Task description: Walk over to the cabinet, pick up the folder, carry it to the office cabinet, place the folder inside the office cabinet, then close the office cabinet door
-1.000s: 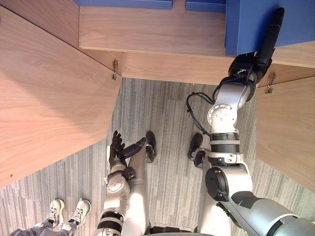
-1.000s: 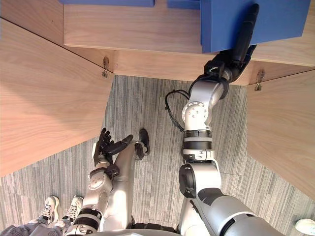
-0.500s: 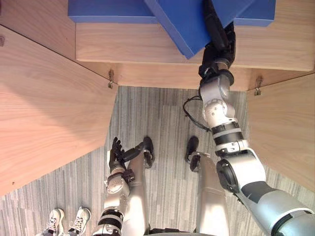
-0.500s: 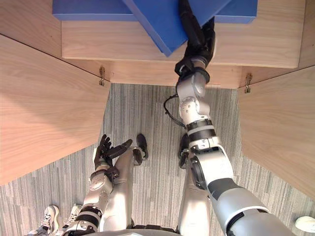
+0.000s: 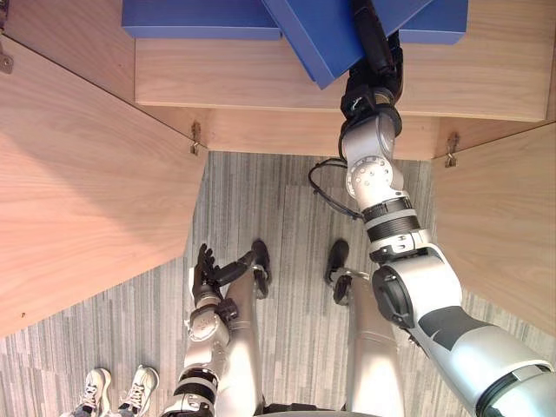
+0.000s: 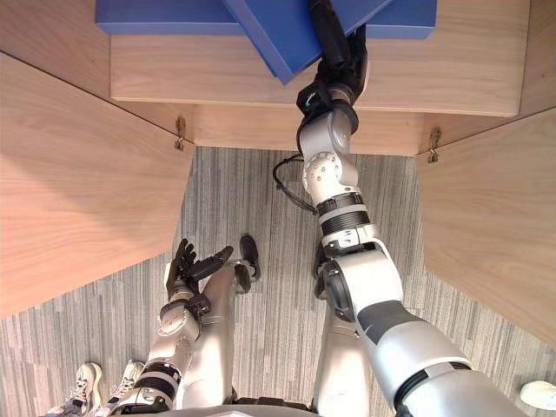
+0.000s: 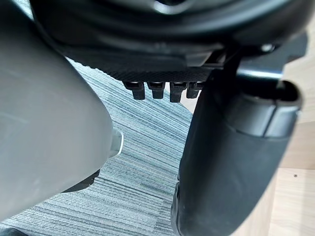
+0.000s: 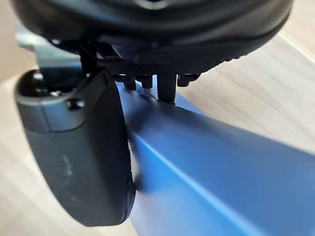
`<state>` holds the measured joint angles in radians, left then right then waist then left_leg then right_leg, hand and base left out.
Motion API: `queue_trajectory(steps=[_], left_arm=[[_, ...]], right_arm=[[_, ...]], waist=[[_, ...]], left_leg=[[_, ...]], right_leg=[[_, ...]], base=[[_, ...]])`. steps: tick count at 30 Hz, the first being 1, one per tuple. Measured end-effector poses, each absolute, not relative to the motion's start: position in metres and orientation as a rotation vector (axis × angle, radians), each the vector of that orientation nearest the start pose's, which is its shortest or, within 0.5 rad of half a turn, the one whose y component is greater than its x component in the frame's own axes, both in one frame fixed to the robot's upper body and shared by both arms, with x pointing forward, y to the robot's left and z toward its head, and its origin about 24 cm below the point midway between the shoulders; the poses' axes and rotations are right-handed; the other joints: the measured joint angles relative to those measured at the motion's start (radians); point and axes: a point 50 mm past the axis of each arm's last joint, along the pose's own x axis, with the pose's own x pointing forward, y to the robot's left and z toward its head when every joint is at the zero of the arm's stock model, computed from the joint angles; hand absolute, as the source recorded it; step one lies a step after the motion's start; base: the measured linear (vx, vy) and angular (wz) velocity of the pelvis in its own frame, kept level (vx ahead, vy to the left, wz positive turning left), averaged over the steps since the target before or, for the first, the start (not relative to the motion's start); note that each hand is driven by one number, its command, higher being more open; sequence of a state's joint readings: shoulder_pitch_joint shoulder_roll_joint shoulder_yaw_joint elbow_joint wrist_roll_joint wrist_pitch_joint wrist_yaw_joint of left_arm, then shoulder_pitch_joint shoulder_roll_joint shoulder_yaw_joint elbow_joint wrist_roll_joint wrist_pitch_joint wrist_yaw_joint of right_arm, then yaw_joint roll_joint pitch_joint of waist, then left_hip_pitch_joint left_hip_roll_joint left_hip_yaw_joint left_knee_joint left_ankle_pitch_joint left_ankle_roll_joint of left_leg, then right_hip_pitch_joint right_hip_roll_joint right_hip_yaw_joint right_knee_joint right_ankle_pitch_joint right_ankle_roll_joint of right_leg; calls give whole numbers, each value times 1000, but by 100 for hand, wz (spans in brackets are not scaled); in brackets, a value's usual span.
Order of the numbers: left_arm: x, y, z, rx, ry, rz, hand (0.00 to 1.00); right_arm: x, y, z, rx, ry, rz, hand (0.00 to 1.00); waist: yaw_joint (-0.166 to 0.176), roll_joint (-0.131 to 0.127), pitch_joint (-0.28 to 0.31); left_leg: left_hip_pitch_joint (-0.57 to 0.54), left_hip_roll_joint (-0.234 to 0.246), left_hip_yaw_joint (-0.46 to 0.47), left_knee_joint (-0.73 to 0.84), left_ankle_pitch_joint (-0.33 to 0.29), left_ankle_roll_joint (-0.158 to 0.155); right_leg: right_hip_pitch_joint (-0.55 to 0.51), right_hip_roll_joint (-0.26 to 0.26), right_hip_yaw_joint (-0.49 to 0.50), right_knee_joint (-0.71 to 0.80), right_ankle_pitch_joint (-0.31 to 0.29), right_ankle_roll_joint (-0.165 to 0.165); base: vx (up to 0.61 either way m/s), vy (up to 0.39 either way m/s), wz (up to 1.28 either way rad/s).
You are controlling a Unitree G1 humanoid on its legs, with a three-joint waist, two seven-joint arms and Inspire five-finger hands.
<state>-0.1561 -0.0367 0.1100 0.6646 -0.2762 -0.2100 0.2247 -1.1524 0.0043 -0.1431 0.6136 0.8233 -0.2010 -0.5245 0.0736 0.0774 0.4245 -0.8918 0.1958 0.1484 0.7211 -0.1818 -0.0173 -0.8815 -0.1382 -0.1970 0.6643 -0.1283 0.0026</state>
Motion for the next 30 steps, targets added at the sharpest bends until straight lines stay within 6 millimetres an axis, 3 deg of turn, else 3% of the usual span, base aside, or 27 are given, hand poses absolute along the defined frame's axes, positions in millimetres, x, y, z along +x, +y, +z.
queue_trajectory(steps=[9,15,20,24,30], left_arm=[[252,159,-55,-294,351,376,100],[253,151,-55,-285,362,343,100],[252,148,-57,-266,377,323,100],[251,147,-59,-259,388,321,100],[250,148,-60,-260,391,325,100]], right_arm=[[370,-136,266,1034,-476,-359,100],[355,-145,259,921,-555,-479,100],[354,-141,239,838,-510,-492,100],[355,-129,226,768,-467,-399,100],[367,-123,211,818,-357,-361,100]], waist=[[10,0,0],[9,1,0],[8,1,-1],[7,0,-1],[7,-2,-3]], left_leg=[[31,-3,4,-19,0,0],[66,-3,9,-40,1,-1],[95,-3,13,-54,1,-1],[107,-2,13,-57,0,-1],[107,-1,6,-53,-2,-4]], right_leg=[[31,0,1,-17,1,1],[62,3,1,-38,1,2],[90,6,1,-52,1,2],[102,8,-1,-58,1,2],[113,8,-9,-65,2,3]], base=[[0,0,0],[0,0,0],[19,-9,-1],[0,0,0],[-13,-8,2]])
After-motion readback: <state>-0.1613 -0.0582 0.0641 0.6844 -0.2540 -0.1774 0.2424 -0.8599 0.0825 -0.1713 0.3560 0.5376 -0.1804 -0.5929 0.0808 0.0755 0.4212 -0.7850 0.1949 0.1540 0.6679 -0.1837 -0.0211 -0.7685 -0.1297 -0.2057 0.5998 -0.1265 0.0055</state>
